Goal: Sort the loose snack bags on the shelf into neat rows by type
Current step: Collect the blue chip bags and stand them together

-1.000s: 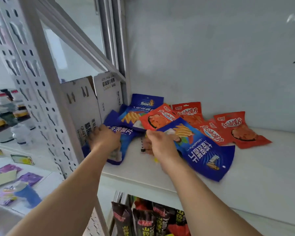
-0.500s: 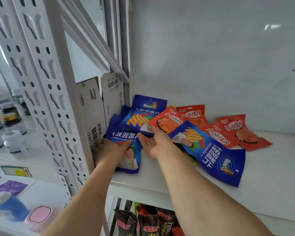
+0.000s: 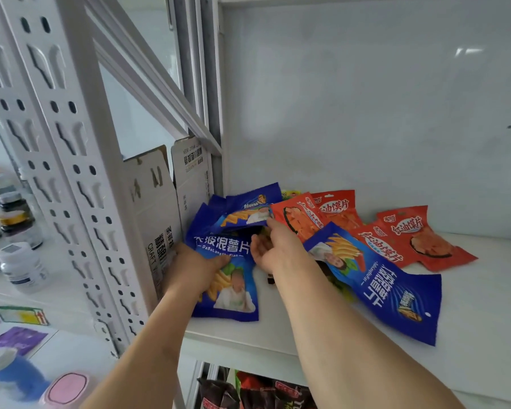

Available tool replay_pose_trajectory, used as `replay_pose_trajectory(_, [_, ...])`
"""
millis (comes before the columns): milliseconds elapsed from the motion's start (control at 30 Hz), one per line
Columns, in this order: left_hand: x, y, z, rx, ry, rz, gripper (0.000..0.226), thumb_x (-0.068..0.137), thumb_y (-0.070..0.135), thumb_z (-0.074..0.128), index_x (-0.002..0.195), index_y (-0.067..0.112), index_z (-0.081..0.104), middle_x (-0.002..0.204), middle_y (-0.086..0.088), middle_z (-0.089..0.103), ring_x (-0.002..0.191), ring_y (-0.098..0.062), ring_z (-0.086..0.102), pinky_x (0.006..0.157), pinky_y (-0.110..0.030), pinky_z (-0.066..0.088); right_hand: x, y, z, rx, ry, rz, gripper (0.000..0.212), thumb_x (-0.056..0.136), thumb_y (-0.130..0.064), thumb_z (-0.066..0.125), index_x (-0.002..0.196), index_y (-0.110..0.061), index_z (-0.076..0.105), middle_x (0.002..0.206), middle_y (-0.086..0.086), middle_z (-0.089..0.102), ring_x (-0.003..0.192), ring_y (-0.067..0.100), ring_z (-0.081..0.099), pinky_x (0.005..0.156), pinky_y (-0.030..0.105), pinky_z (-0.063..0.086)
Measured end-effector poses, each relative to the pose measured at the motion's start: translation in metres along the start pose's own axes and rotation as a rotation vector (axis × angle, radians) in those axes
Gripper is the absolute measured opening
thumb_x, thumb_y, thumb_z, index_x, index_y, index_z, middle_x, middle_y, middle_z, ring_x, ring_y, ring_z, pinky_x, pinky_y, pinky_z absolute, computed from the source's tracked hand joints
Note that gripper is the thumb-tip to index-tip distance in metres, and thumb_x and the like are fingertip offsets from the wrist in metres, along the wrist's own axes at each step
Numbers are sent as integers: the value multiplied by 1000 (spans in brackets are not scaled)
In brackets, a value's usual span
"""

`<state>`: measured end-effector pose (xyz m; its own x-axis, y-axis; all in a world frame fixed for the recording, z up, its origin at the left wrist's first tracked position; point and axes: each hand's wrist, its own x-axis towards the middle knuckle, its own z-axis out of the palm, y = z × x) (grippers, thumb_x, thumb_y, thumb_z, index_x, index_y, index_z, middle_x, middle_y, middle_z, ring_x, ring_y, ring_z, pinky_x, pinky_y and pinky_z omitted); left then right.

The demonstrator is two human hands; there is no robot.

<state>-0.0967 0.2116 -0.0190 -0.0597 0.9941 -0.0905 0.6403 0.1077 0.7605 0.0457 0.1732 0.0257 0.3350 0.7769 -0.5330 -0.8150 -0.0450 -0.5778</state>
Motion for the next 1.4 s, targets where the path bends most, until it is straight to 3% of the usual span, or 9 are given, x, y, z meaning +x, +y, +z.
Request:
replay_pose_trajectory(200, [-6,2,-2,-347,-157,-31,32,79,27,84,89,17,56,90,-8,69,76,-21,65,67,-33,52,-5,-3,-9,24,-88,-163,25,93,-22,58,114,-8,61,122,12,65,113,25,60,95,36,48])
replay_pose_trajectory(400, [-13,-1,-14,-414,-239,17,19,86,21,78,89,21,59,89,-6,72,83,-25,70,77,-37,56,-20,-5,-10,88,-139,-282,26,94,-21,58,117,-9,61,108,11,72,99,25,70,84,34,59])
replay_pose_trajectory(533, [-11,-8,-15,-461,-229,2,16,87,19,77,94,18,62,88,-6,72,78,-23,69,66,-30,53,-26,-1,-23,59,-33,-352,18,94,-20,57,109,-13,63,103,8,72,93,19,71,70,28,59])
replay_pose_trajectory(733, [-5,-12,-13,-571,-240,-18,26,86,18,77,109,15,64,100,-11,75,88,-28,72,80,-41,59,-28,3,-62,-112,83,-364,11,92,-18,56,101,-15,63,95,8,73,85,21,72,65,30,56])
replay_pose_trajectory(900, [-4,-10,-15,-635,-310,-15,46,83,16,81,122,15,57,110,-9,74,89,-26,74,66,-35,59,-24,-20,-64,-380,43,-258,40,90,-54,58,113,-21,65,102,8,75,92,26,72,78,38,57])
replay_pose_trajectory(1000, [-7,-9,-19,-581,-345,4,52,83,15,80,128,23,54,117,-5,70,88,-21,71,56,-27,54,-16,-36,-53,-769,92,-171,84,56,-81,70,115,-21,66,103,7,75,94,27,72,80,40,59])
replay_pose_trajectory(1100, [-8,-12,-18,-569,-347,-3,53,82,10,80,129,18,57,115,-8,72,92,-26,72,64,-31,56,-4,-42,-49,-1037,123,-203,61,66,-51,85,111,-11,71,100,6,74,86,24,71,62,32,59])
replay_pose_trajectory(1200, [-11,-14,-18,-588,-356,-27,45,83,8,79,124,12,61,105,-11,74,85,-26,72,66,-33,57,-3,-44,-51,-1054,58,-200,25,75,-25,85,84,-5,72,104,11,76,90,29,73,73,41,62])
replay_pose_trajectory(1400, [-24,-15,-15,-692,-403,-35,33,85,11,77,115,13,63,101,-10,74,86,-25,71,72,-34,57,-5,-45,-72,-862,-54,-281,40,82,-15,78,48,-5,60,84,13,71,99,38,69,90,52,57])
